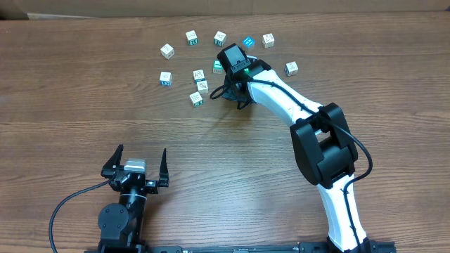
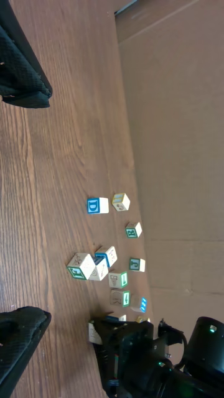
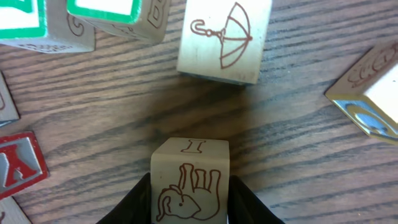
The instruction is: Form a circle
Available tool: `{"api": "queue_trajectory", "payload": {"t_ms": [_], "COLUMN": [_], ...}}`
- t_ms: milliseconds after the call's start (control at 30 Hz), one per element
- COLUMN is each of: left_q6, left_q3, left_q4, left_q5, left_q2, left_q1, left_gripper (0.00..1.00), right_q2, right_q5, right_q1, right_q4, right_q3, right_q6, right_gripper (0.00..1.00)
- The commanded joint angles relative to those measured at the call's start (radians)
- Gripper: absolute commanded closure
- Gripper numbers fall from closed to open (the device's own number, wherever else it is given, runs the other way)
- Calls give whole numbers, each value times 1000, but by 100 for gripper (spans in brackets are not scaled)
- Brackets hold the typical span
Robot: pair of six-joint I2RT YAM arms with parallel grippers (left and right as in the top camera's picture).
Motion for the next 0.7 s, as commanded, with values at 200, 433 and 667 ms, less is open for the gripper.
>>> {"api": "queue_trajectory", "payload": {"t_ms": [200, 433, 667], "left_q6": [23, 23, 23], "left_q3": [-3, -3, -3], "left_q4": [1, 1, 1], "left_q5": [-3, -3, -3], "left_q2": [-11, -11, -11], "left_q1": [6, 6, 6], "left_gripper": [0, 0, 0], "right_q2": [4, 4, 4], "right_q5": [10, 10, 10], "right_q1": [-3, -3, -5], "right_q4": [-38, -43, -38], "right_q3": [-2, -2, -2], "right_q6": [-1, -1, -1], "right_gripper": [68, 67, 56]}}
